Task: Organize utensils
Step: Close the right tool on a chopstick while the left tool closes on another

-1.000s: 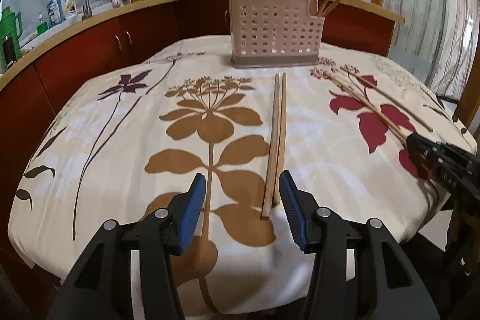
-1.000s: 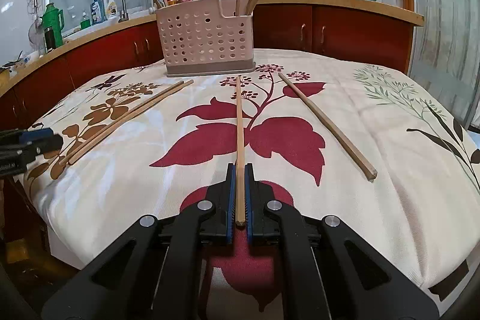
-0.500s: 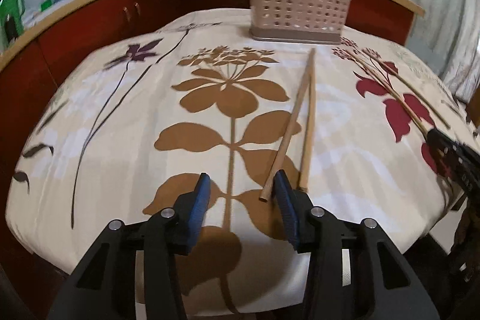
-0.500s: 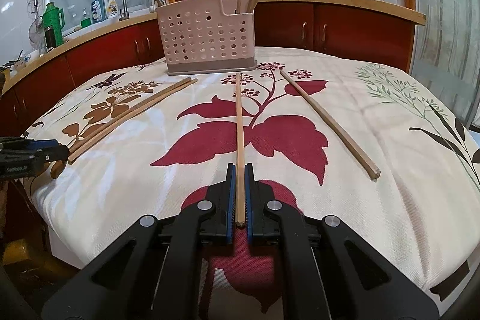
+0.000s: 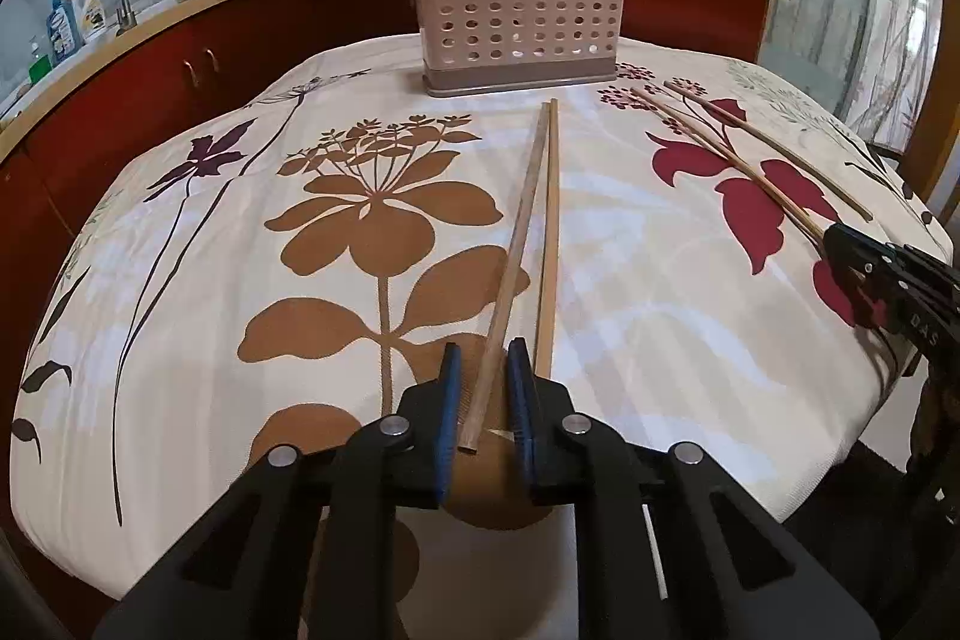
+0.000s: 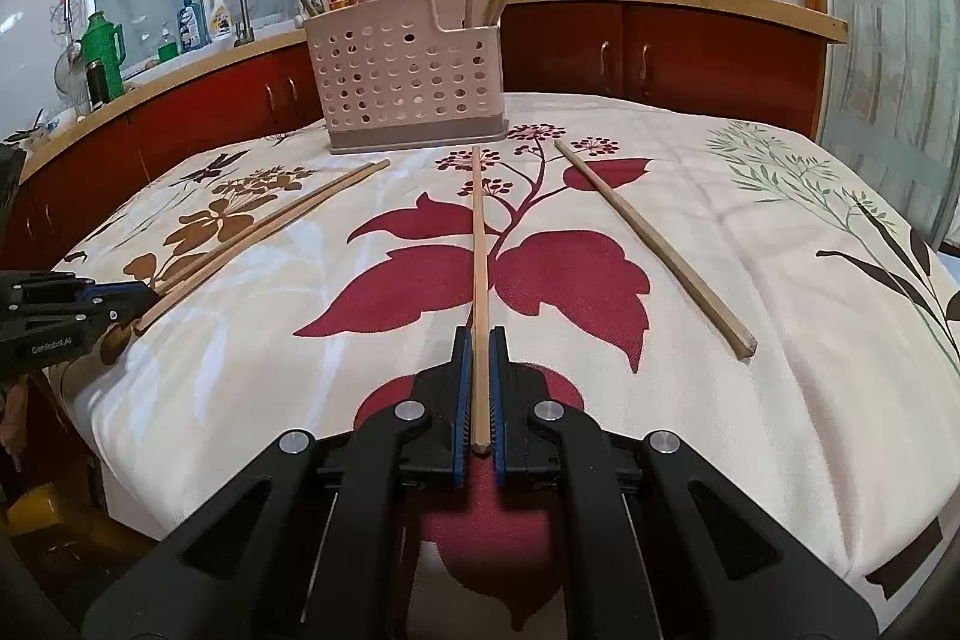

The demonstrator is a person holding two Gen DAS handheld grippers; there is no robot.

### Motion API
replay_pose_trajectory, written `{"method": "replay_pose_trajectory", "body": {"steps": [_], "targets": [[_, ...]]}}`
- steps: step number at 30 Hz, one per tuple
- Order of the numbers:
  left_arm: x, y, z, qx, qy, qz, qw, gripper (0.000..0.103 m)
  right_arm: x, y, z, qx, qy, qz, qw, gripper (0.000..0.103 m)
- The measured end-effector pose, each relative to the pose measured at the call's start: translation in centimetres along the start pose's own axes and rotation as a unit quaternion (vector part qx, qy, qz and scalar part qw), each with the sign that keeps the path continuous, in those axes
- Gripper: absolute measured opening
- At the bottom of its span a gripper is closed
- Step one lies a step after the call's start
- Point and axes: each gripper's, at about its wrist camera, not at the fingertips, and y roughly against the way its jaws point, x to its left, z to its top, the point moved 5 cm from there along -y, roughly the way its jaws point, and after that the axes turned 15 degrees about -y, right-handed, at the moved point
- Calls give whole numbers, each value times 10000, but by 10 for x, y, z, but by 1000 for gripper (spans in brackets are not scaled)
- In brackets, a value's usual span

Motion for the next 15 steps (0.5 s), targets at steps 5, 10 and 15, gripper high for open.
{"method": "replay_pose_trajectory", "body": {"steps": [5,10,15], "targets": [[-5,0,1,25,-181,72,9998,15,-1,0,0,14,-12,19,10000,6],[-7,3,2,-54,-298,143,9994,7,0,2,2,-13,1,47,10000,6],[-8,17,7,-301,-316,302,9986,7,3,9,9,-98,55,72,9999,6]]}}
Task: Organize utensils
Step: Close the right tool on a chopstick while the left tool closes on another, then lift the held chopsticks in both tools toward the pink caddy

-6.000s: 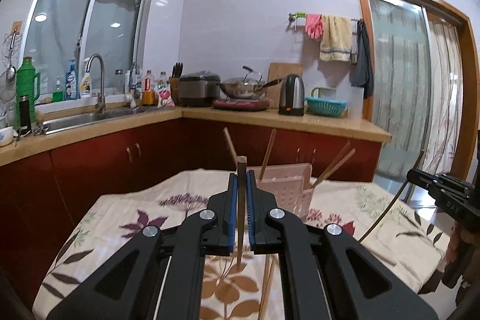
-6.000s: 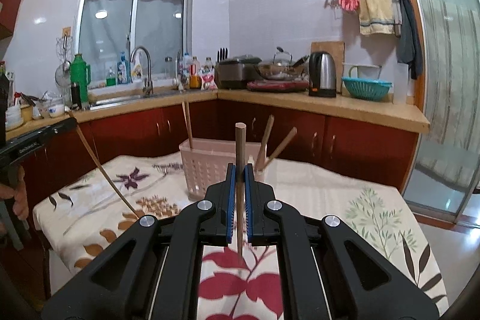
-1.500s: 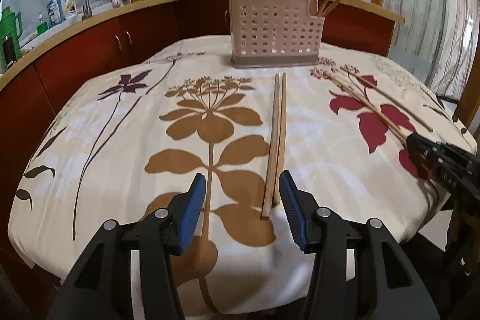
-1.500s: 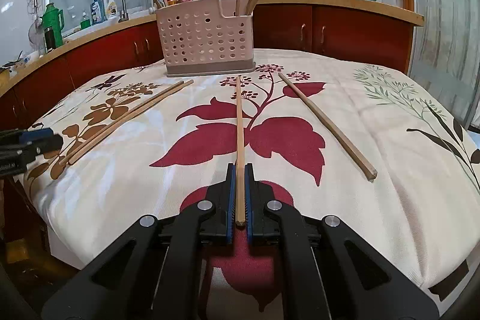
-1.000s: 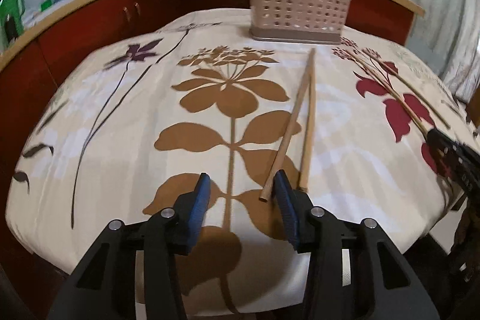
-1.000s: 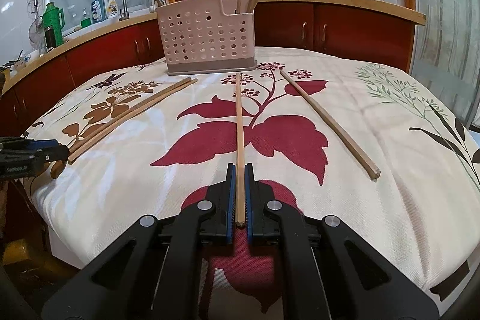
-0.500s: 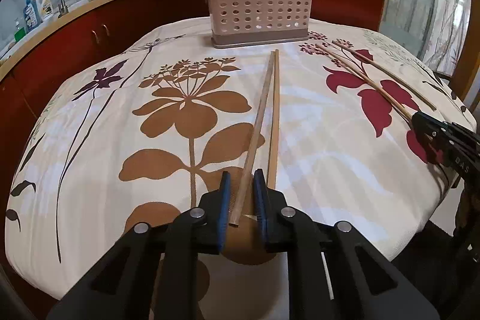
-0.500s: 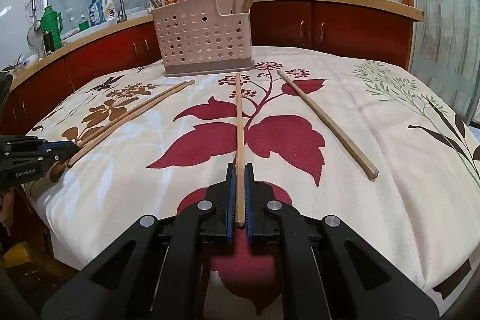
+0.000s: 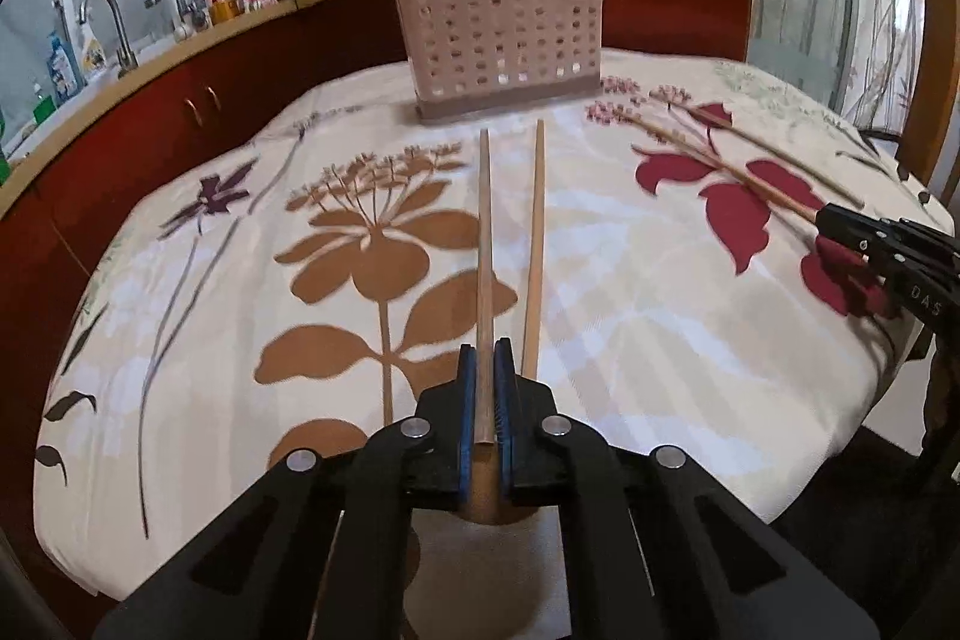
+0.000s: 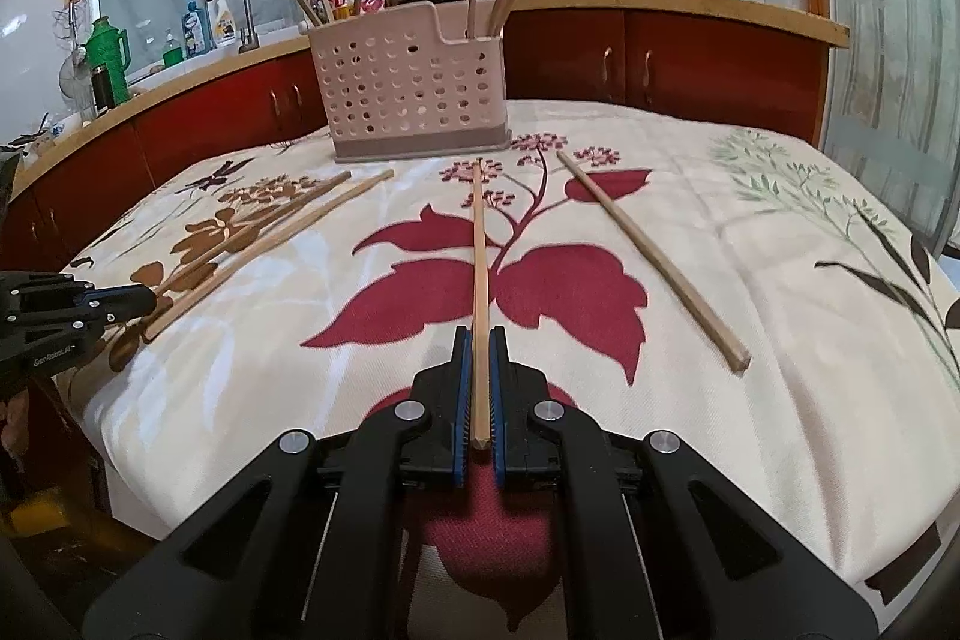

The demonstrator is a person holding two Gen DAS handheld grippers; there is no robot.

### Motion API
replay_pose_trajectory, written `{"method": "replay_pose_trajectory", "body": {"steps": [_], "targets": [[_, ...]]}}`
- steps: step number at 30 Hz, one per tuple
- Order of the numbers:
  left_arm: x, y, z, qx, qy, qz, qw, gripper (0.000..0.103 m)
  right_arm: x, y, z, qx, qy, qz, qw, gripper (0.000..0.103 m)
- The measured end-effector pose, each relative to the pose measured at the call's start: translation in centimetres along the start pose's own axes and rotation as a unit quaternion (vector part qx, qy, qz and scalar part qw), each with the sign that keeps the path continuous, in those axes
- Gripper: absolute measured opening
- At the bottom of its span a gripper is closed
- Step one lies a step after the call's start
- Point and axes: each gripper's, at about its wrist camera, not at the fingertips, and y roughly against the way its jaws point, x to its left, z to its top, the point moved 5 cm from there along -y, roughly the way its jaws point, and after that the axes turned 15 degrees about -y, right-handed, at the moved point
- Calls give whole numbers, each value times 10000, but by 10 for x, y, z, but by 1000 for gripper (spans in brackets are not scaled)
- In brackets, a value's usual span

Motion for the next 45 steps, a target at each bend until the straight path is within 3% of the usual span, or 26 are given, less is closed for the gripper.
{"method": "replay_pose_trajectory", "body": {"steps": [9,23,38,45], "targets": [[8,39,23,-700,45,370,9968,7,10,31,22,-351,172,93,9992,6],[19,88,49,-1452,88,693,9869,7,26,71,58,-868,241,325,9954,6],[31,124,66,-1705,308,541,9834,7,43,100,90,-1191,283,586,9907,6],[38,129,70,-1649,408,451,9844,7,47,98,101,-1091,297,615,9917,6]]}}
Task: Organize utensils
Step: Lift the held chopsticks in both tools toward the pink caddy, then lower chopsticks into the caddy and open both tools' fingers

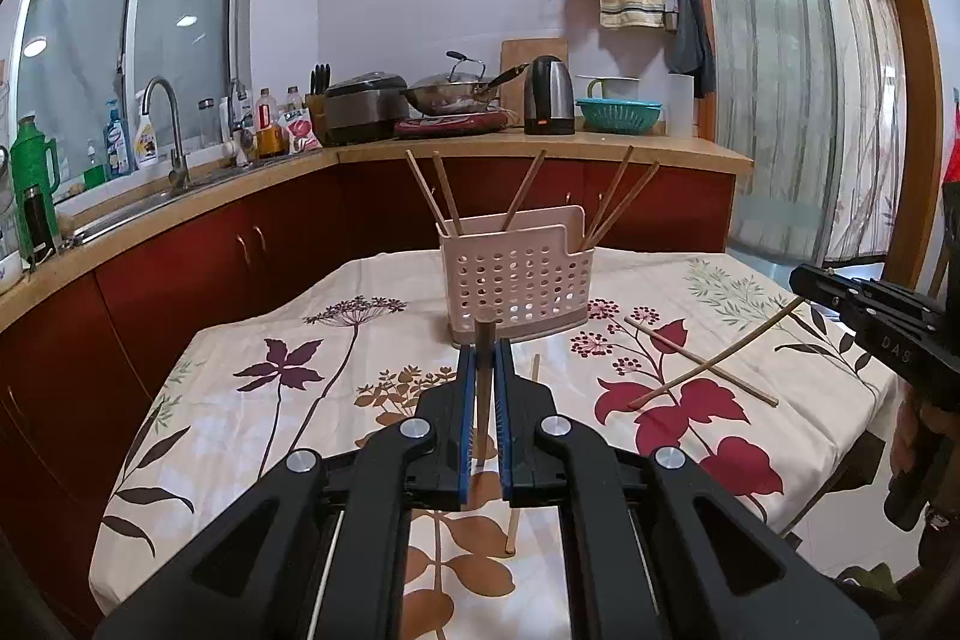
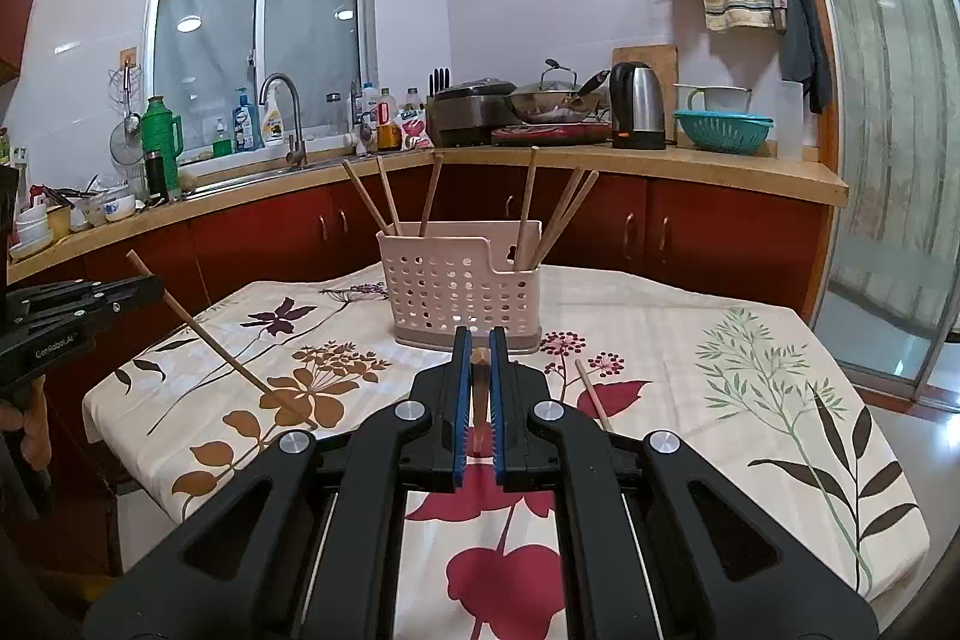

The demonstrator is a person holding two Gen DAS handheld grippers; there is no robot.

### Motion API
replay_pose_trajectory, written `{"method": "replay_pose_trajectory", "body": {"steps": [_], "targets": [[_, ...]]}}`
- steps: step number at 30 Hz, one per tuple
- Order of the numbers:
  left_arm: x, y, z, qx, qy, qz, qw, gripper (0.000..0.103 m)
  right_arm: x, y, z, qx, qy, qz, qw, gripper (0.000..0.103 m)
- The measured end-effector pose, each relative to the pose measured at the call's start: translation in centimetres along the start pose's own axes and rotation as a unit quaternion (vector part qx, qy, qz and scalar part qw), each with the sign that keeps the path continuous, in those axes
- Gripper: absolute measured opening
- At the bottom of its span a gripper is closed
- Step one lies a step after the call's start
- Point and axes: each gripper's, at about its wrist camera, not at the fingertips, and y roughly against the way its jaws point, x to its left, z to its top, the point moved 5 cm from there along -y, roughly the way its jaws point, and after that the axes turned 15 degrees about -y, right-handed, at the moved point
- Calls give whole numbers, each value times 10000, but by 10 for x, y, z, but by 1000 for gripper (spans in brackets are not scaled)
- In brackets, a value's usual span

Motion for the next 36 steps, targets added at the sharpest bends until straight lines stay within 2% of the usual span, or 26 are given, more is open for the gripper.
{"method": "replay_pose_trajectory", "body": {"steps": [18,30,36], "targets": [[22,-19,22,-329,166,103,9993,7,11,-31,33,-282,153,157,9994,6],[39,-38,74,-916,214,-24,9956,7,18,-43,80,-622,154,412,9971,6],[42,-42,111,-1321,65,29,9912,7,27,-43,116,-995,293,585,9929,6]]}}
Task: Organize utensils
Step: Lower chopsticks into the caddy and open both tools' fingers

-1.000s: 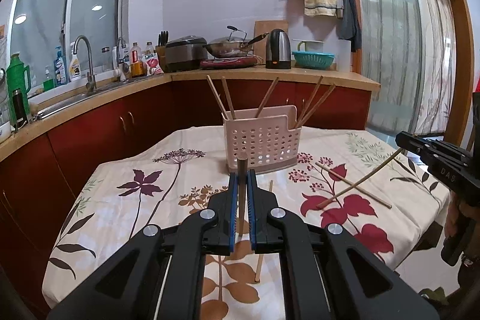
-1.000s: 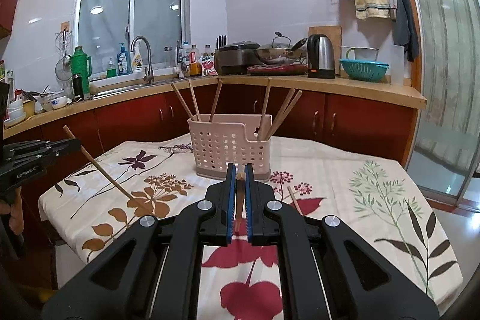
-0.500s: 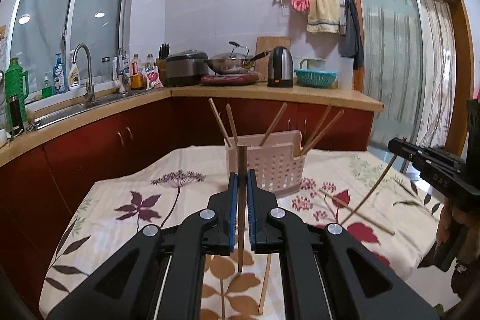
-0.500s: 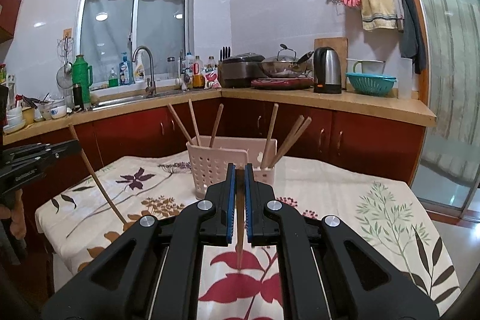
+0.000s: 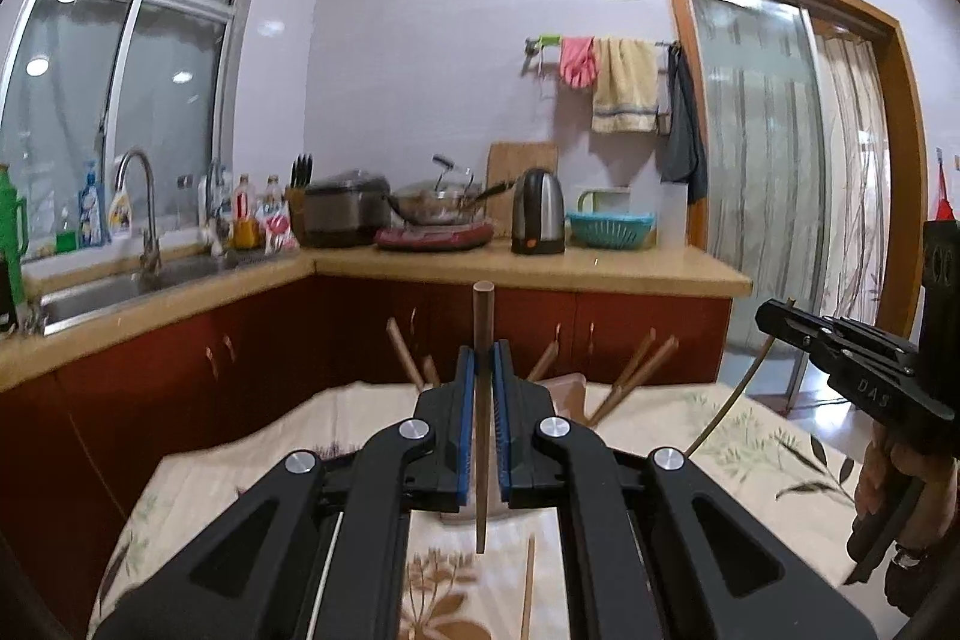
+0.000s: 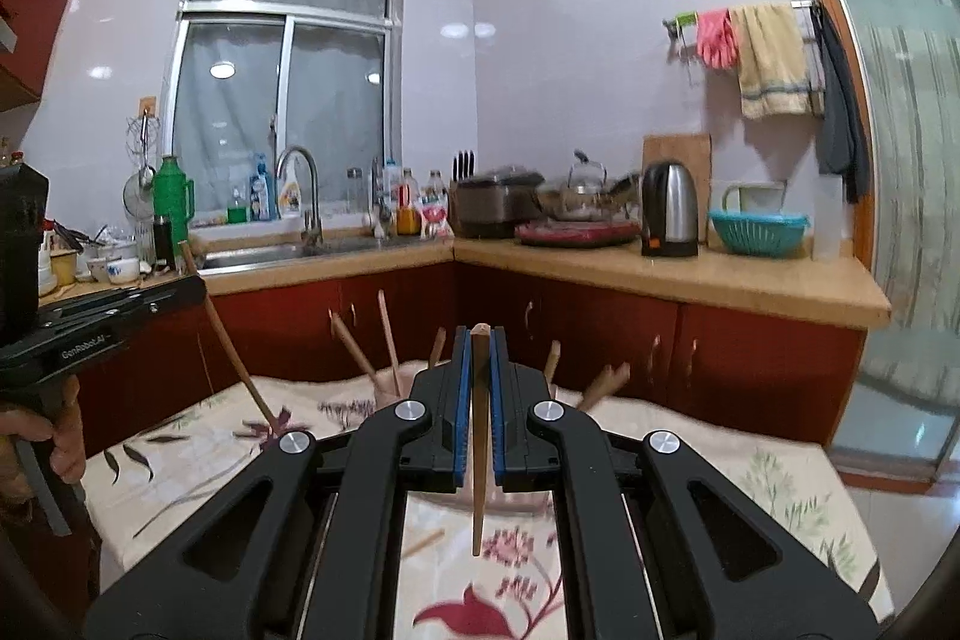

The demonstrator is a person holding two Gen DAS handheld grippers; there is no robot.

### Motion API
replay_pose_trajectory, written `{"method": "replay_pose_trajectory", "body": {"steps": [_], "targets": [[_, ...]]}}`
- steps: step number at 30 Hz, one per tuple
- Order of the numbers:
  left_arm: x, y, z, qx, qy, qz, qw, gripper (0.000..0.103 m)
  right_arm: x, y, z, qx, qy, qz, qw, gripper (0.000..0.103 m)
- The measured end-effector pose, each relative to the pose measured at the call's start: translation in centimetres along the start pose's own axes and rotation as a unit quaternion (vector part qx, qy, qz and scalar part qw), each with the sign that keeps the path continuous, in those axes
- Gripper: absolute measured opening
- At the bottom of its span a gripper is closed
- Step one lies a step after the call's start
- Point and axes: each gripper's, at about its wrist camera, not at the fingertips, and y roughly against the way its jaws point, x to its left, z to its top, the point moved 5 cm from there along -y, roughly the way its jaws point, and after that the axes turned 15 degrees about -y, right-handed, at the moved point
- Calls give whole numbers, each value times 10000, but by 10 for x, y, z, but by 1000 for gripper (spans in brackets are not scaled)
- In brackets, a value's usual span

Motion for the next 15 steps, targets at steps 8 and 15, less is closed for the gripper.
{"method": "replay_pose_trajectory", "body": {"steps": [8,15], "targets": [[4,-23,43,-492,-166,81,9986,7,-2,-21,49,-493,135,151,9986,6],[7,-53,57,-703,-204,163,9972,7,-9,-51,65,-664,189,212,9974,6]]}}
